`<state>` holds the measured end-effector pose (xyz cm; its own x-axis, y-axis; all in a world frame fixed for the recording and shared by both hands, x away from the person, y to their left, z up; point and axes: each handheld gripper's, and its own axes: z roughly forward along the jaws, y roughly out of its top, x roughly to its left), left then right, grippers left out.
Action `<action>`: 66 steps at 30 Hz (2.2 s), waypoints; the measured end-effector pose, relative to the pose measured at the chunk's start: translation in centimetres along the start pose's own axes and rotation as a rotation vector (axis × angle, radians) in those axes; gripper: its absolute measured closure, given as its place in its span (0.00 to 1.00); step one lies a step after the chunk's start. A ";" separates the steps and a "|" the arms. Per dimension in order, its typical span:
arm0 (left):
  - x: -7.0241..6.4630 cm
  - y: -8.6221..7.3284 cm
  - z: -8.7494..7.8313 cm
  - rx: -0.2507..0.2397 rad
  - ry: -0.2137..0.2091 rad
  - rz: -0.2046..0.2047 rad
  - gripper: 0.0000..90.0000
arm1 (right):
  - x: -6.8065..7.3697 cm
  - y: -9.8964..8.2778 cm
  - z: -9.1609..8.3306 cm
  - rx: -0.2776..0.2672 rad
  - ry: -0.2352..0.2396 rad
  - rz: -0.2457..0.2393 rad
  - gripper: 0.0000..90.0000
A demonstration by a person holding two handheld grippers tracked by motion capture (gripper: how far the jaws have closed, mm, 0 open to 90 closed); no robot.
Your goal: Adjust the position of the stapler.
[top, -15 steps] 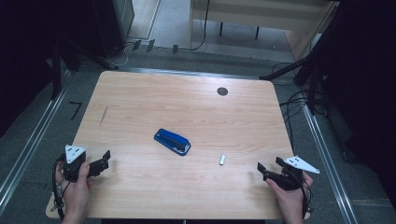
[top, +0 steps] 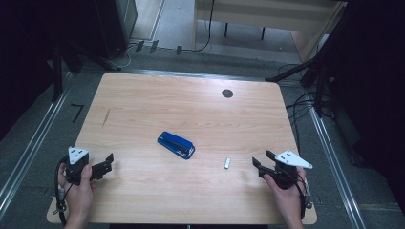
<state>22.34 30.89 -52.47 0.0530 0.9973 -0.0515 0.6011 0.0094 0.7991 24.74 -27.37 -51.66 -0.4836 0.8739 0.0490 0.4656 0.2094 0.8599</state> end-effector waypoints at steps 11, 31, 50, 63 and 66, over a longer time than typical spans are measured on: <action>-0.2 0.0 0.0 0.004 -0.005 0.022 0.13 | 2.0 3.5 1.7 0.036 0.176 -0.053 0.53; -0.1 -0.1 -0.3 -0.017 -0.021 0.015 0.13 | 8.5 8.3 7.8 0.110 0.377 -0.221 0.57; -0.3 -0.1 -0.1 0.003 -0.011 0.028 0.14 | 13.0 9.5 12.4 0.194 0.451 -0.289 0.59; -0.3 -0.1 0.0 0.004 -0.009 0.027 0.14 | 15.4 10.1 15.1 0.246 0.445 -0.323 0.56; -0.3 -0.1 0.0 0.005 -0.009 0.026 0.15 | 15.7 10.2 15.9 0.252 0.430 -0.326 0.56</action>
<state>22.29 30.60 -52.50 0.0759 0.9964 -0.0365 0.6033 -0.0168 0.7973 33.71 -4.55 -50.19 -0.8638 0.5014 0.0493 0.3784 0.5810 0.7206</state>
